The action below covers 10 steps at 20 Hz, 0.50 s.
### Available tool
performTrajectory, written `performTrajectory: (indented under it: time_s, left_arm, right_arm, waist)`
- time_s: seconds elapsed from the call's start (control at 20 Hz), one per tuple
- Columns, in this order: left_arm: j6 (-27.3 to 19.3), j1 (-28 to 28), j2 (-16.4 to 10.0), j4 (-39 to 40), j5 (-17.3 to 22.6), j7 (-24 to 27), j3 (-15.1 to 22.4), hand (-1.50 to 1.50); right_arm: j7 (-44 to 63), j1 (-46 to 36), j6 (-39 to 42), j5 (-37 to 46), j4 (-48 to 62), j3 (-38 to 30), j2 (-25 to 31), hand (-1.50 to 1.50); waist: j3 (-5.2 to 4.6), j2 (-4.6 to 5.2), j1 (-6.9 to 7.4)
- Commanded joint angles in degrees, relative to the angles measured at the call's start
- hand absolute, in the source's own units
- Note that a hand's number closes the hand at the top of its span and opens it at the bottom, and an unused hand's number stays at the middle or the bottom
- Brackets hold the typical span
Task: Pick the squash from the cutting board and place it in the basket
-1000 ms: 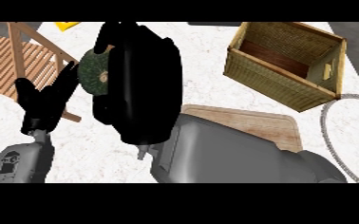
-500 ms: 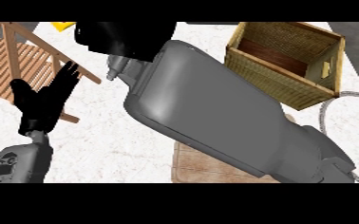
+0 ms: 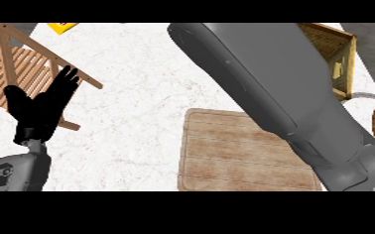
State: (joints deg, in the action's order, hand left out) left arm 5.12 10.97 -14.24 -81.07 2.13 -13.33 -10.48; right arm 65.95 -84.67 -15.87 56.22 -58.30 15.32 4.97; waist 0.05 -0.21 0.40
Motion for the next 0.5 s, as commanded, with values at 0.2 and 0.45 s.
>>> performTrajectory:
  time_s: [0.2, 0.45]
  left_arm:
    - [-0.27, 1.56, -0.02, 3.04, -0.04, 1.41, -0.99, 0.0]
    - [0.79, 0.24, -0.62, 0.68, 0.77, -0.03, -1.27, 0.0]
  right_arm:
    - [0.45, 2.99, 2.55, 0.63, 2.96, -6.79, 4.51, 1.5]
    - [-2.41, 13.39, 0.48, 2.77, -3.58, -5.96, 5.04, 1.5]
  waist:
    - [-0.09, 0.27, -0.58]
    - [-0.06, 0.12, -0.52]
